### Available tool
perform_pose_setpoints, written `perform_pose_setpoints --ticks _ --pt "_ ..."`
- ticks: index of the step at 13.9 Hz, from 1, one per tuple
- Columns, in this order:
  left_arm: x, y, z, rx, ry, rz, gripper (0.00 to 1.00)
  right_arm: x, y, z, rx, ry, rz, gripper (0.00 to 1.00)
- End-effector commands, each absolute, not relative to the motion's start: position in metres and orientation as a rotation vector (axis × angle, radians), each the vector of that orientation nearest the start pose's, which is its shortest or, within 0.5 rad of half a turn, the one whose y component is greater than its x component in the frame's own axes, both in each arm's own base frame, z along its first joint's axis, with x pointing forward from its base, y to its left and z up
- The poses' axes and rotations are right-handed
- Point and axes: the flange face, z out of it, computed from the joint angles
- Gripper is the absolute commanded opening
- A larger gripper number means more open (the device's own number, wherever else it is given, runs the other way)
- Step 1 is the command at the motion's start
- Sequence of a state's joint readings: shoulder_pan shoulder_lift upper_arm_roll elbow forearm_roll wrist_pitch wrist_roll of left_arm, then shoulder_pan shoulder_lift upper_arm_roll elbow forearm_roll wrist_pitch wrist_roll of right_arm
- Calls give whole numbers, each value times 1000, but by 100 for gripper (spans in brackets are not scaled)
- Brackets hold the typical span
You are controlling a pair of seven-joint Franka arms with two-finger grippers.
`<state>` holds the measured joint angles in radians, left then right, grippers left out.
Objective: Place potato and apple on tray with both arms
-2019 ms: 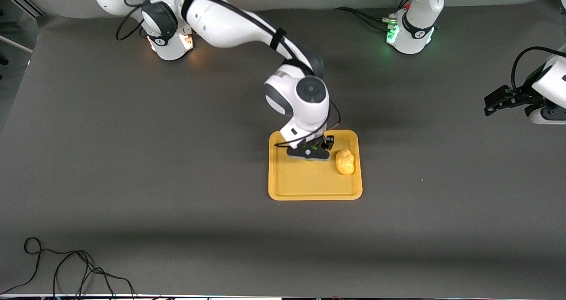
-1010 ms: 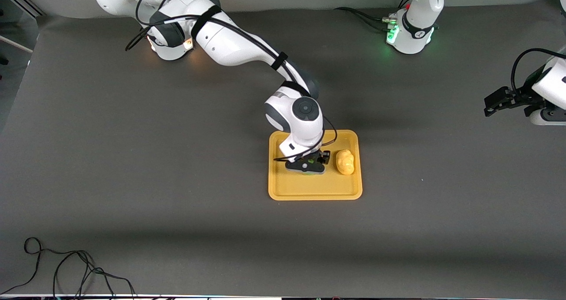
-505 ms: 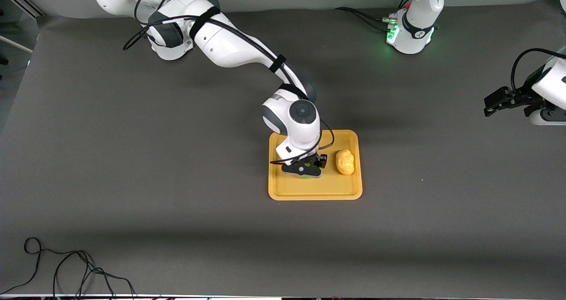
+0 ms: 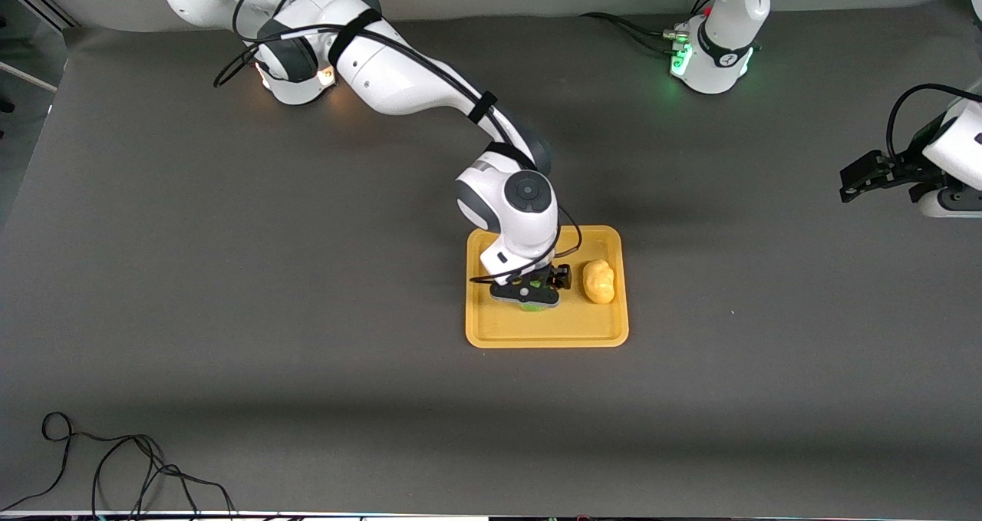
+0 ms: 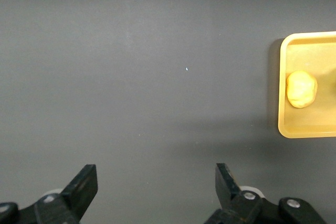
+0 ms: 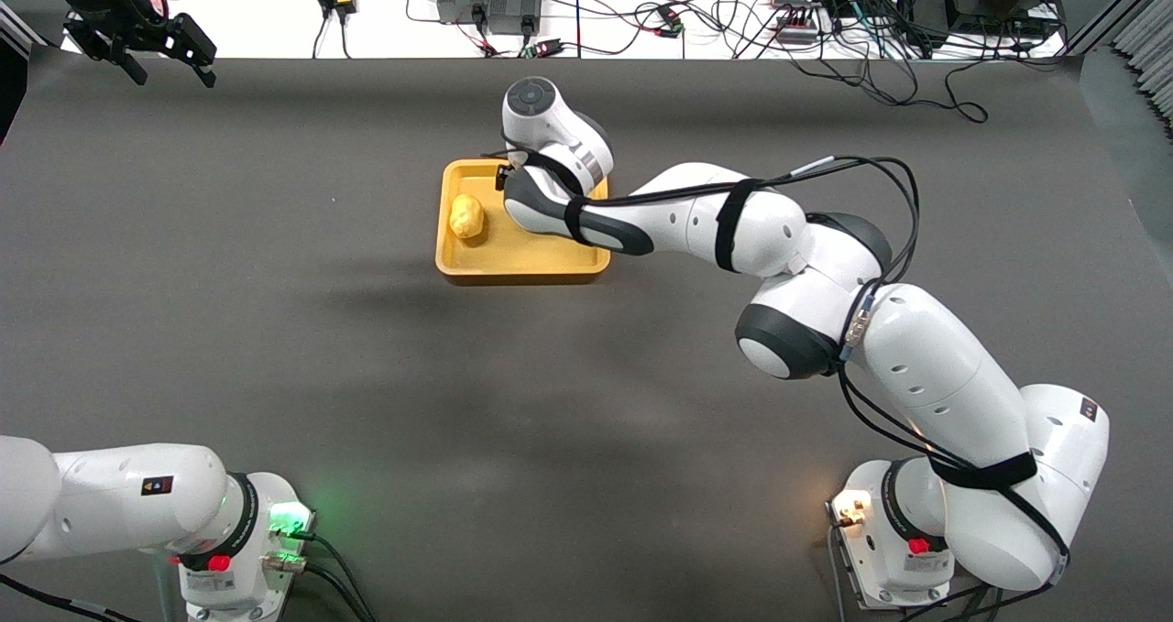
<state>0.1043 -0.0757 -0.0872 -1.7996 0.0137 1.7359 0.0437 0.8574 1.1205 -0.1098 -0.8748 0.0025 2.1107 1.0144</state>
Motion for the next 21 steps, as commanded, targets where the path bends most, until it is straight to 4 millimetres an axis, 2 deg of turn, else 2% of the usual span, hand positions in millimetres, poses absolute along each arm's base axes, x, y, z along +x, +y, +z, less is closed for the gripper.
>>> perform_pose_setpoints --ticks 1,3,5,7,8,9,13,17,19,21 --pt "534 10 573 -3129 58 -25 100 571 560 295 -3065 409 -134 100" --pt "534 10 573 -3129 58 -23 100 580 535 366 -3038 471 -75 100" --pt "534 10 574 -3129 58 -25 100 593 489 437 -3030 480 -15 100" --pt "534 8 574 -3129 63 -25 100 602 435 490 -3082 374 34 100" --pt "534 8 574 -3129 63 -27 100 601 411 523 -3091 309 26 100" --pt "534 8 574 -3129 63 -25 100 601 377 539 -3122 289 76 100" --pt "534 8 574 -3129 63 -27 100 586 242 586 -3154 186 144 100" --pt "534 8 574 -3129 63 -28 100 576 105 603 -3102 135 152 100" --pt "534 8 574 -3129 65 -27 100 569 55 604 -3086 118 119 100" --pt "534 8 574 -3129 65 -27 100 561 27 602 -3111 108 114 100"
